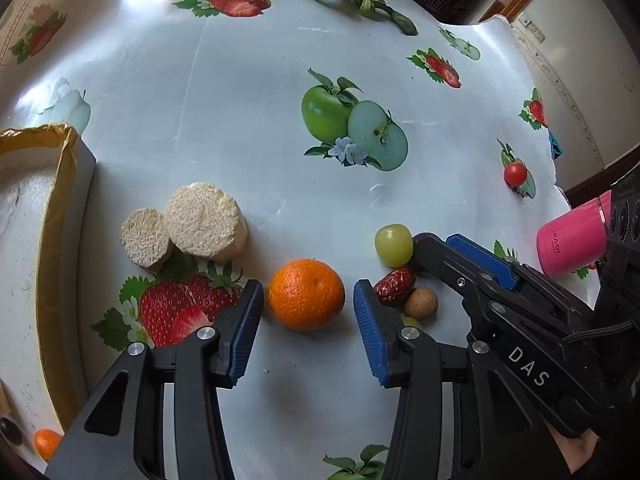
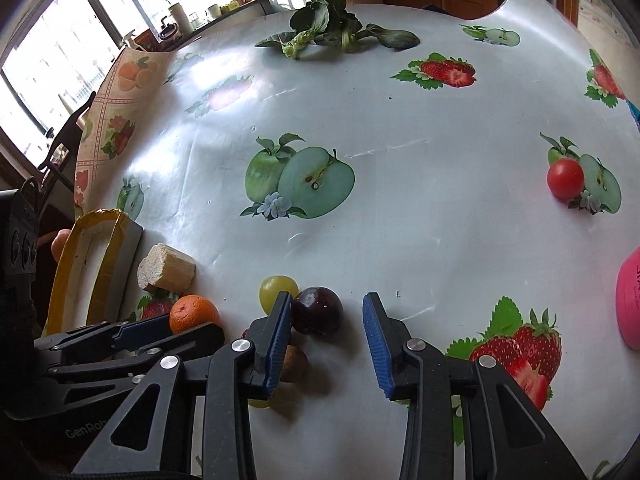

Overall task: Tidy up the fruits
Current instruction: 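Grasp the purple plum with the right tool while the left tool grasps a mandarin, then carry the mandarin into the yellow tray with the left tool while the right tool carries the plum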

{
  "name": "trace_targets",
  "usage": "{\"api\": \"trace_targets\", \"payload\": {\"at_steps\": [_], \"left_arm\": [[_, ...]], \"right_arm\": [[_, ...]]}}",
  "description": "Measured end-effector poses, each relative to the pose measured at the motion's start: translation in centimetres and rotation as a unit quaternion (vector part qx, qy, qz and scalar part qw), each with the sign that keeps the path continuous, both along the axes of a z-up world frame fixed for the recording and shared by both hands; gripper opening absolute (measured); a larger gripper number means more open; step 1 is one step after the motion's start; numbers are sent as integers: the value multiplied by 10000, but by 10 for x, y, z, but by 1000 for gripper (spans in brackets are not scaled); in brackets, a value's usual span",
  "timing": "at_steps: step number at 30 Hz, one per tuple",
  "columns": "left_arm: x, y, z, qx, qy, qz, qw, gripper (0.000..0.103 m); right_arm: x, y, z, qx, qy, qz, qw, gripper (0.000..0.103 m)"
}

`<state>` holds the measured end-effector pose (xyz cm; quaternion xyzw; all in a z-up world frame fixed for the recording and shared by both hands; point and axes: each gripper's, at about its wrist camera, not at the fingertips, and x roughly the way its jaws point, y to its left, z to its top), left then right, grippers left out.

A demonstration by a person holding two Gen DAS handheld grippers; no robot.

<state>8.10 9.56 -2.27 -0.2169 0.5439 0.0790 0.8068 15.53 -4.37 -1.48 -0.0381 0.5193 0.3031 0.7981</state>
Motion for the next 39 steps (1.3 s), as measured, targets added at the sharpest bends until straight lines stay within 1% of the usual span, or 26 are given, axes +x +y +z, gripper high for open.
{"api": "trace_targets", "payload": {"at_steps": [2, 4, 7, 10, 16, 24, 27, 33, 39], "left_arm": [[3, -2, 0, 23, -5, -63, 10000, 34], [2, -2, 0, -11, -28, -84, 10000, 34], [-2, -1, 1, -16, -38, -103, 9999, 34], [-8, 0, 4, -11, -47, -93, 9999, 34], [-26, 2, 18, 116, -119, -55, 9998, 34], [-55, 8, 40, 236, -262, 87, 9993, 34], [-66, 10, 49, 295, -308, 136, 9990, 34], [-90, 13, 67, 549, -392, 219, 9975, 34], [-113, 21, 75, 637, -390, 334, 9966, 34]], "right_arm": [[1, 1, 0, 77, 57, 10, 10000, 32], [1, 2, -1, 127, 136, 51, 9998, 29], [0, 2, -1, 145, 139, 53, 9998, 28], [-3, 1, 1, 100, 55, 102, 9999, 25], [-17, -3, 17, 70, -155, 192, 9997, 25], [-45, -9, 46, 256, -302, 255, 9989, 25], [-58, -6, 57, 321, -341, 340, 9983, 25], [-84, 1, 73, 419, -423, 527, 9968, 25], [-107, 11, 84, 479, -482, 724, 9951, 25]]}}
